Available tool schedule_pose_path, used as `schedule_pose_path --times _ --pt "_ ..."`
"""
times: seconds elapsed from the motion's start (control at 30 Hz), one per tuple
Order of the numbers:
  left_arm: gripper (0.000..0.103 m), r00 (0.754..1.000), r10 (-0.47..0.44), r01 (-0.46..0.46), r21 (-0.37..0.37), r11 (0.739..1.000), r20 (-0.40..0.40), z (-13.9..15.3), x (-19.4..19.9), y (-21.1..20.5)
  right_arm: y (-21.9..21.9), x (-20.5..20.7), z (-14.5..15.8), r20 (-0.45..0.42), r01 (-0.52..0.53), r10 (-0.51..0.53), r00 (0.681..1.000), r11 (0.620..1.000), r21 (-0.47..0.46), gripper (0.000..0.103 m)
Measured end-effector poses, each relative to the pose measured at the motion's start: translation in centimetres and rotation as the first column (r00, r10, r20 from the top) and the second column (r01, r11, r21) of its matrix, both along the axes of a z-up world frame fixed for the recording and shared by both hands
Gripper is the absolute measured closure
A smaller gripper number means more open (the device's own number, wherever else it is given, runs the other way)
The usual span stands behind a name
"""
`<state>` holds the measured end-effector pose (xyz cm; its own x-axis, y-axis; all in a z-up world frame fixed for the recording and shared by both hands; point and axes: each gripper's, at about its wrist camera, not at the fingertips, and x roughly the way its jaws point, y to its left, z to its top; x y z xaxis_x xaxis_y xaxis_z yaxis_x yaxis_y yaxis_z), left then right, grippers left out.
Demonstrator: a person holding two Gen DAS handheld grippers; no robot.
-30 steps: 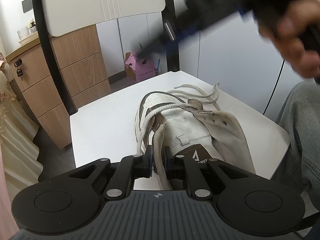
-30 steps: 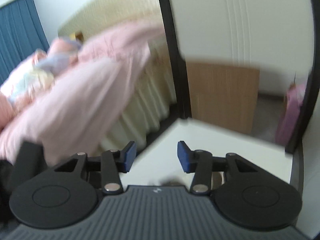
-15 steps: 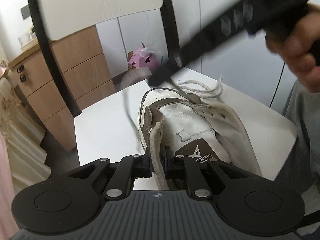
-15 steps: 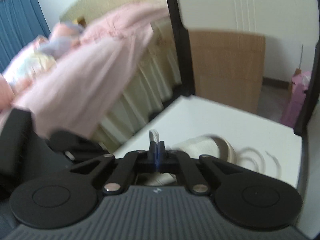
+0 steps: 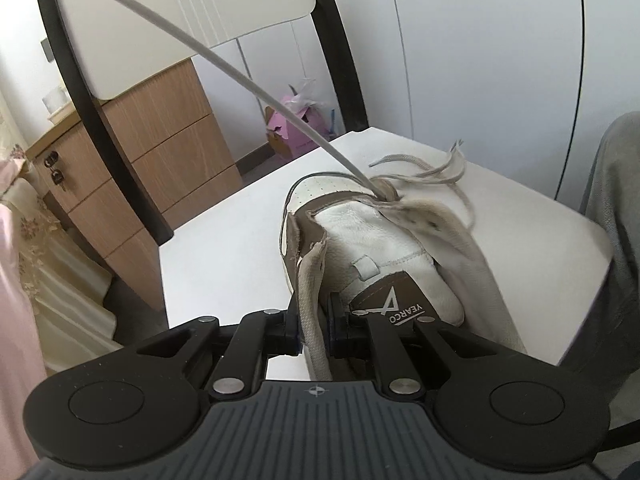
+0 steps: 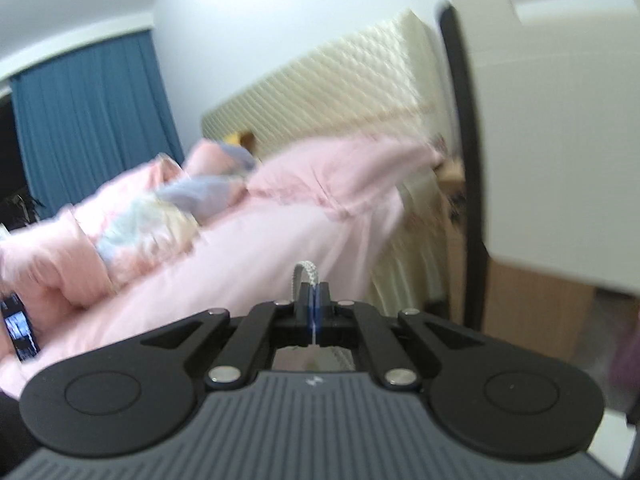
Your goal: Lace up shoes with both hands
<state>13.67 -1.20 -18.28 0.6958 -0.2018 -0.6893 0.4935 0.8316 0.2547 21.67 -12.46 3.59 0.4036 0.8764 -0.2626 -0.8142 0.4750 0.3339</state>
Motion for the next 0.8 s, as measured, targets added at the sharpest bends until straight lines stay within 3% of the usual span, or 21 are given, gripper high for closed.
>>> schedule_pose_path --times 0.27,0.47,0.6,0.8 --pt "0.091 1.000 -0.007 0.006 0.035 0.999 0.013 0.2 -0.6 -1.1 3.8 0.3 8.4 0.135 -0.089 0.079 0.988 0.993 0.072 0.102" --pt "0.091 1.000 -0.006 0.006 0.037 0.999 0.011 0.2 -0.7 -1.1 6.2 0.3 12.9 0.189 -0.148 0.125 0.974 0.982 0.116 0.102" --pt "0.091 1.000 -0.014 0.014 0.012 1.000 -0.001 0.3 -0.5 -0.7 6.5 1.1 12.9 0.186 -0.131 0.110 0.976 0.986 0.103 0.102" --pt "0.087 0.998 0.002 -0.008 -0.087 0.996 -0.068 0.6 0.2 1.2 4.0 2.8 9.5 0.117 -0.022 0.011 0.993 0.995 0.100 0.101"
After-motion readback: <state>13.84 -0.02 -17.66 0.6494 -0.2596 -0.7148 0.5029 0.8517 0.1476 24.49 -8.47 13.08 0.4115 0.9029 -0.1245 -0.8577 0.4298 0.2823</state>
